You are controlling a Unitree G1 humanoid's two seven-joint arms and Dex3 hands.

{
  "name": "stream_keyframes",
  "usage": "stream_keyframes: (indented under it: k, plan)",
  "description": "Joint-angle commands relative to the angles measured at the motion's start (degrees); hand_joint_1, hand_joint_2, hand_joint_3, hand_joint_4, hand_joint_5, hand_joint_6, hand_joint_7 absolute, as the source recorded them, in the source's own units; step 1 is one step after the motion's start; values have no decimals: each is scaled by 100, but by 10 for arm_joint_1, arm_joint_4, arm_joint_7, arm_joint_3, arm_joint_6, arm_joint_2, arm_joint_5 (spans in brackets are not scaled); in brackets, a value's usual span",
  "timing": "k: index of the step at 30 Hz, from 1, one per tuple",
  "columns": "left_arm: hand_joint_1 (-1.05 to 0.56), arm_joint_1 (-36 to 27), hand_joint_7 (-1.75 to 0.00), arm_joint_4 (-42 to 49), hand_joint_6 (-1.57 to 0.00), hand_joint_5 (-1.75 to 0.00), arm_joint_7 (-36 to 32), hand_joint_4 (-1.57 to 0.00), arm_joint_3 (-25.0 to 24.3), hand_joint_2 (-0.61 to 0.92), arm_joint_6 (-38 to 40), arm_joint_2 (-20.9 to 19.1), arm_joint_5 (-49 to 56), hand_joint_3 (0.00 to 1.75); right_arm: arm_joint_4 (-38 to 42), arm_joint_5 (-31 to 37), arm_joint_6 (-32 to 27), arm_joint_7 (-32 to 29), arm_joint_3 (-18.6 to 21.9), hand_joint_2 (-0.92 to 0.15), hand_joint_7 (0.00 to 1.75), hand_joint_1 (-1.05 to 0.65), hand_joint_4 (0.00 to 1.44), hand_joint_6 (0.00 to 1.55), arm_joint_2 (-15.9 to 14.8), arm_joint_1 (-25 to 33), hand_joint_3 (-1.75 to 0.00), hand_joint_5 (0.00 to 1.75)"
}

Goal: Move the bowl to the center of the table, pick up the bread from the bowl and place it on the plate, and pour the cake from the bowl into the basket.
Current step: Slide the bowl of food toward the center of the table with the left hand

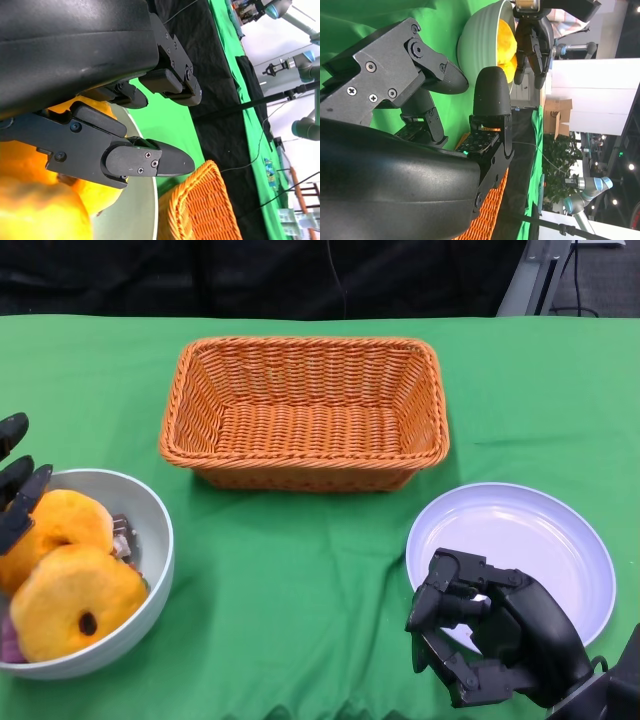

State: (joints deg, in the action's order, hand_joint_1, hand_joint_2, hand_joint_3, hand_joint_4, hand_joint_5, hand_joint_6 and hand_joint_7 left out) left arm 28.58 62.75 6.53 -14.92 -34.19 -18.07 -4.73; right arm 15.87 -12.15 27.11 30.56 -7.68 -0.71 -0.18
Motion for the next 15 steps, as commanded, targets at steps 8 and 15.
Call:
stream_keyframes:
  k: [8, 15]
  plan:
    - [-60, -34, -1, -37, -54, -1, 35, -61, 0, 92, -11, 25, -28, 36, 10, 3, 3, -3, 8, -47, 138, -7, 73, 66, -5, -4, -119, 168]
    - [-66, -48, -2, -84, -57, -1, 20, -64, 0, 92, -25, 45, -26, 32, 9, 5, -1, -6, 8, -48, 137, -7, 72, 66, -4, -3, -118, 167]
